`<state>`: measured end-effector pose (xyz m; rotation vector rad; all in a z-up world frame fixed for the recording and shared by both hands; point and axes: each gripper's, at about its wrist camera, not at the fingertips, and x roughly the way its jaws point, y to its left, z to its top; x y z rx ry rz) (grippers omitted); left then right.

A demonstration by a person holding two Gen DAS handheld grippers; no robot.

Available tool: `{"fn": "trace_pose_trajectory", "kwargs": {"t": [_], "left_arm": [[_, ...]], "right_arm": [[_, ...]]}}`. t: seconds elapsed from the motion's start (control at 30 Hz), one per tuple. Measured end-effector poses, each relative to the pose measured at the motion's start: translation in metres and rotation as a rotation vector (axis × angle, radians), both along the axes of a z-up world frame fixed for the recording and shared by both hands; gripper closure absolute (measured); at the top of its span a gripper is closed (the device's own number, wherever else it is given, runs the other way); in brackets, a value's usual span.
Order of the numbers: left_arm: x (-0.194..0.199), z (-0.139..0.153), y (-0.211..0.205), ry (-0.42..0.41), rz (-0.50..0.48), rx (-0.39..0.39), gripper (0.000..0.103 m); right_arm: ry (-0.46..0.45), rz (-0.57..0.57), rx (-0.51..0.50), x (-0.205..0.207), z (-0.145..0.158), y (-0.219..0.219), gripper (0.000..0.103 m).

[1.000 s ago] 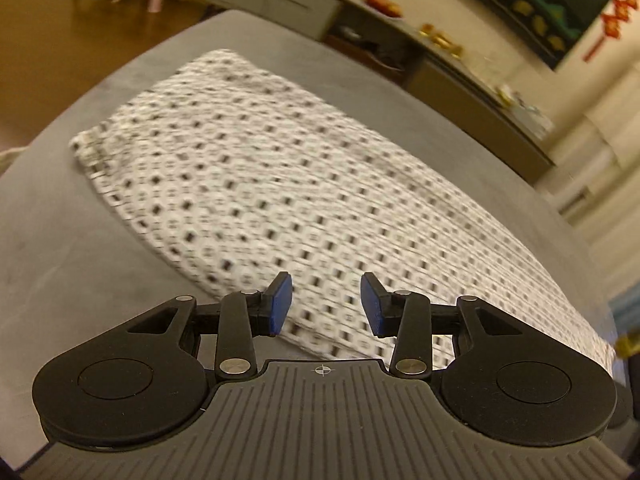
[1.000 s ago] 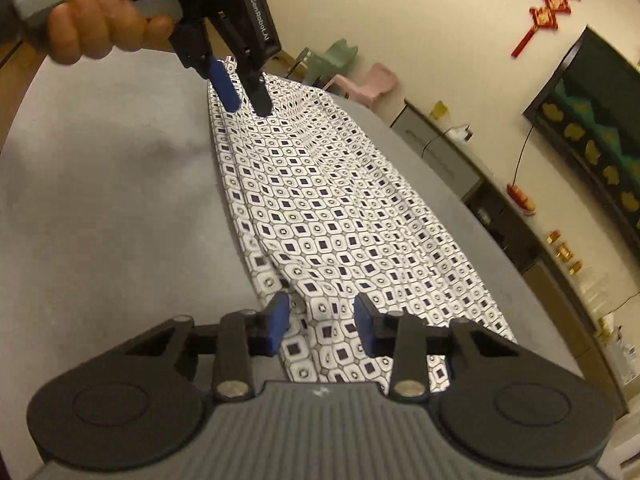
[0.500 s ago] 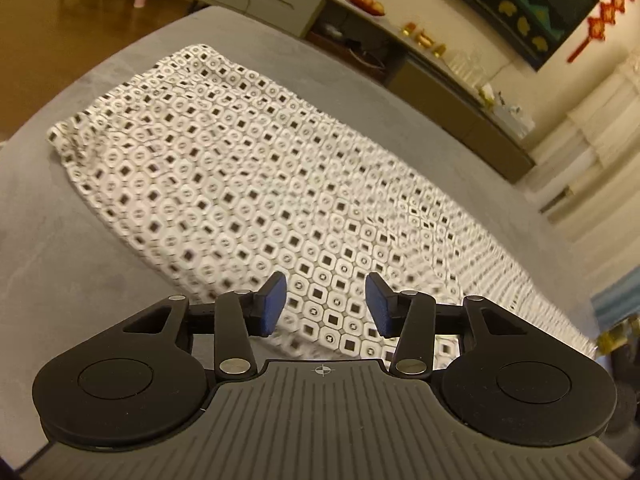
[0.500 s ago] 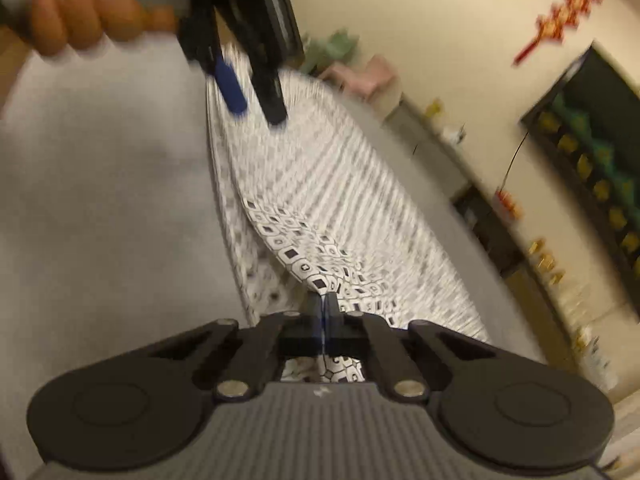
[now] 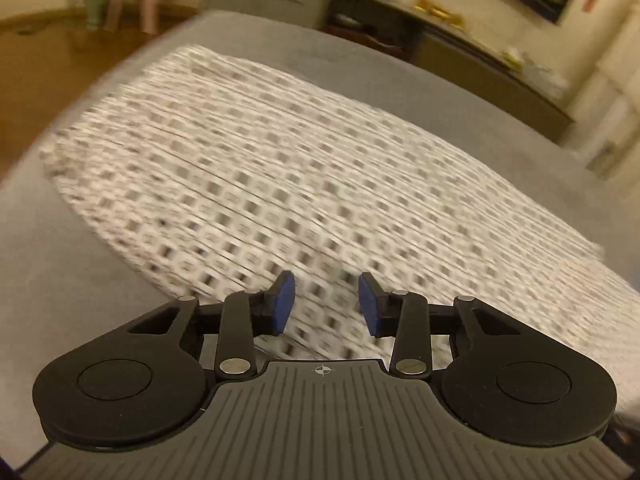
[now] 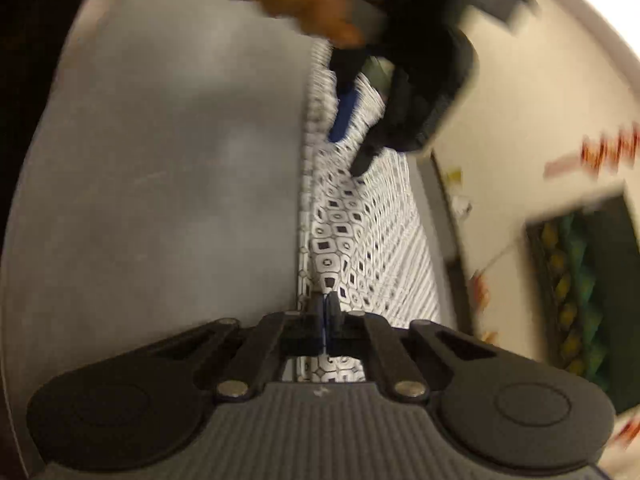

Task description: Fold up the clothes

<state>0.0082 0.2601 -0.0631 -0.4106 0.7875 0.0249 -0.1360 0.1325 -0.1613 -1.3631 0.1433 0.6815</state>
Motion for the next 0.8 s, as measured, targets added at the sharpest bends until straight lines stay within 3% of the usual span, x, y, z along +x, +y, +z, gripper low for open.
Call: {"fn": "trace_pose_trajectory", "kwargs": {"t": [0.17,0.3,0.33,0.37,0.4,0.47,0.5,0.6,0.67,0.8], "left_arm": [[-0.008,0.013,-0.005,-0.071,0.039,0.048,0.064],[0.004,0.001,-0.027,0.018,-0.07,0.11,0.065],[0.005,-0.002,-0.026,0.037,-0.073,0.133,0.066],[0.006,-0.006,-0.026,0.054,-0.075,0.155,0.067],[0.007,-0.009,-0.025,0.072,-0.077,0.176,0.068],[0.006,-0.009,-0.022,0.08,-0.073,0.199,0.066],[0.007,-0.009,-0.021,0.081,-0.081,0.207,0.066],[0.009,-0.009,-0.033,0.085,-0.112,0.289,0.064],[0.01,-0.011,-0.041,0.079,-0.116,0.37,0.058],[0.011,-0.01,-0.028,0.091,-0.062,0.369,0.055]], "right_arm": [[-0.189,0.167,-0.201,-0.02,-0.021,0.002,0.101],[-0.173,0.281,-0.265,-0.024,-0.018,0.001,0.101],[-0.128,0.301,-0.243,-0.024,-0.011,-0.002,0.101],[-0.035,0.287,-0.178,-0.023,0.004,-0.004,0.091],[0.101,0.225,-0.037,-0.014,0.029,-0.01,0.076],[0.37,0.095,0.244,0.005,0.079,-0.022,0.061],[0.487,0.008,0.393,0.024,0.097,-0.036,0.06],[0.663,-0.375,0.662,0.098,0.097,-0.088,0.061],[0.74,-0.65,0.788,0.145,0.087,-0.129,0.066],[0.69,-0.909,0.852,0.162,0.065,-0.222,0.073]]}}
